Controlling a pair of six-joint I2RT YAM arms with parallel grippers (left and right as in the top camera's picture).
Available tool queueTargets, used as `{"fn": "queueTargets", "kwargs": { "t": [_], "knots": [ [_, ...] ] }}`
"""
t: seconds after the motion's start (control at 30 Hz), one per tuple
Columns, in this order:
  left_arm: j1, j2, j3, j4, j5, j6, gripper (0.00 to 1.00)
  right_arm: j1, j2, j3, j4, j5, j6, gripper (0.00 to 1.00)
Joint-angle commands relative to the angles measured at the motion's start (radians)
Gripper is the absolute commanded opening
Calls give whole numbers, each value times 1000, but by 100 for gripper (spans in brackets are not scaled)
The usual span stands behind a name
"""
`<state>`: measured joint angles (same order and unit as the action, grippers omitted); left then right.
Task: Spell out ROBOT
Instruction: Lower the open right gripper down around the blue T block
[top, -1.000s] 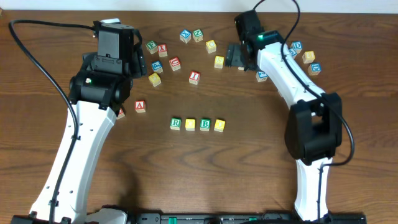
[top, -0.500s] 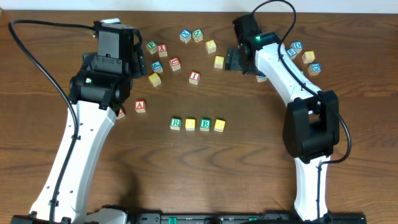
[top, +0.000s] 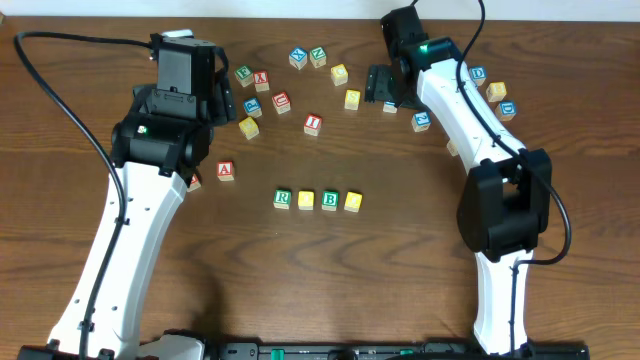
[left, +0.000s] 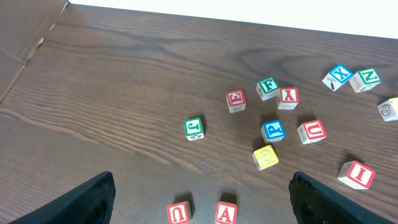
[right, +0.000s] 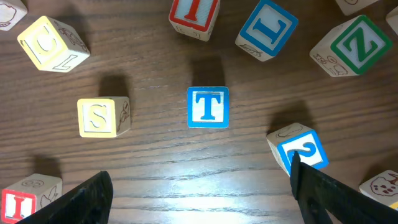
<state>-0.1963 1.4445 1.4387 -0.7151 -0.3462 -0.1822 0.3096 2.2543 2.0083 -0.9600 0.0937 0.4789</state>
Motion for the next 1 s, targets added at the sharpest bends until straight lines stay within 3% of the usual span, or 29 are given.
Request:
{"fn": "queueTargets", "kwargs": {
  "t": [0.0,0.37,0.97],
  "knots": [
    [6,6,16,-3,-11,6,88,-8,66,23,4,4,-16,88],
    [6,6,16,-3,-11,6,88,-8,190,236,-82,-10,-31,87],
    [6,6,16,-3,-11,6,88,-22,191,237,-84,16,-30,84]
  ]
}}
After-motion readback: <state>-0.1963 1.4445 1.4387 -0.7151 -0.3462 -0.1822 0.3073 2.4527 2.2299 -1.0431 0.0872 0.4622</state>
